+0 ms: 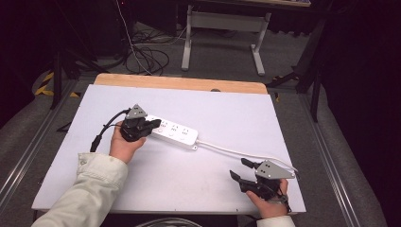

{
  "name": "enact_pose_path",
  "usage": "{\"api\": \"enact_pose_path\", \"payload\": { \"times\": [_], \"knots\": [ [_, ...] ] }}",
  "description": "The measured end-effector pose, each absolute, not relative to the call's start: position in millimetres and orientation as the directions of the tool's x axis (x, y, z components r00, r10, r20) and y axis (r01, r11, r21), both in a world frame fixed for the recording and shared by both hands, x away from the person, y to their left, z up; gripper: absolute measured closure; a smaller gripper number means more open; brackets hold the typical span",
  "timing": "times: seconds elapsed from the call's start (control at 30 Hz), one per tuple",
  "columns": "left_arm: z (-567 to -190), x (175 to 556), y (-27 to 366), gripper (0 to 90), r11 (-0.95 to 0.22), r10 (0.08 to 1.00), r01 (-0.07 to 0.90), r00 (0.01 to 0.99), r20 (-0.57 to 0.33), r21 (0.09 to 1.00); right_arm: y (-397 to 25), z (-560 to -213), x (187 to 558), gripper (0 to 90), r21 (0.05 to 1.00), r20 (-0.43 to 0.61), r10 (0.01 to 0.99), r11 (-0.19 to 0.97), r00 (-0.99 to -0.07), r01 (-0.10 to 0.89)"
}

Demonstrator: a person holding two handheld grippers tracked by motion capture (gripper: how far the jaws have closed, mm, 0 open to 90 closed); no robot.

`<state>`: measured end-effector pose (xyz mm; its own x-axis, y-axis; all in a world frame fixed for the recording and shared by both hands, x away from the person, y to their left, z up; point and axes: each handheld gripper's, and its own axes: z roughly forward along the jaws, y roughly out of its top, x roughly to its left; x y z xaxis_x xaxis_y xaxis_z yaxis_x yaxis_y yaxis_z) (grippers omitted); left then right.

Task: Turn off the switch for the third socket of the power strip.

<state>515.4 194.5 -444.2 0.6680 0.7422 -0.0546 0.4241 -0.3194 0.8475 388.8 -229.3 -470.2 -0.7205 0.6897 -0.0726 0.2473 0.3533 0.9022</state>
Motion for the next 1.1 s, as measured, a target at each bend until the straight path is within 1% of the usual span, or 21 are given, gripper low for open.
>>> {"api": "enact_pose_path", "payload": {
  "times": [0.03,0.1,0.13,0.3,0.43,0.63,0.8,1.1],
  "knots": [
    [-445.7,516.8,194.5,89.8,-0.328,0.740,0.416,0.671,-0.043,0.848,-229.3,-470.2,388.8,38.7,0.902,-0.073,0.690,0.353,-0.720,0.247],
    [-449.0,518.0,193.3,89.8,-0.326,0.738,0.428,0.672,-0.055,0.843,-229.3,-470.4,389.0,38.6,0.902,-0.072,0.690,0.353,-0.720,0.249],
    [-450.0,518.8,193.4,89.8,-0.341,0.738,0.426,0.673,-0.041,0.838,-229.2,-470.4,389.0,38.7,0.902,-0.071,0.690,0.353,-0.720,0.249],
    [-457.3,522.4,190.7,89.8,-0.349,0.736,0.443,0.675,-0.051,0.826,-229.1,-470.5,389.0,38.6,0.902,-0.072,0.690,0.353,-0.721,0.249],
    [-461.4,525.2,189.7,89.8,-0.368,0.748,0.448,0.664,-0.028,0.815,-228.7,-471.0,389.3,38.5,0.901,-0.069,0.689,0.353,-0.721,0.251],
    [-465.0,528.4,189.8,89.9,-0.375,0.749,0.457,0.662,-0.027,0.806,-228.4,-471.6,389.8,38.4,0.900,-0.071,0.687,0.358,-0.723,0.251],
    [-467.7,529.3,187.6,89.9,-0.362,0.750,0.475,0.659,-0.052,0.802,-228.7,-471.5,389.6,38.4,0.900,-0.072,0.688,0.356,-0.722,0.250],
    [-470.1,530.1,187.1,89.9,-0.363,0.758,0.486,0.650,-0.051,0.795,-229.0,-471.8,389.6,38.3,0.900,-0.072,0.686,0.358,-0.724,0.249]
  ]
}}
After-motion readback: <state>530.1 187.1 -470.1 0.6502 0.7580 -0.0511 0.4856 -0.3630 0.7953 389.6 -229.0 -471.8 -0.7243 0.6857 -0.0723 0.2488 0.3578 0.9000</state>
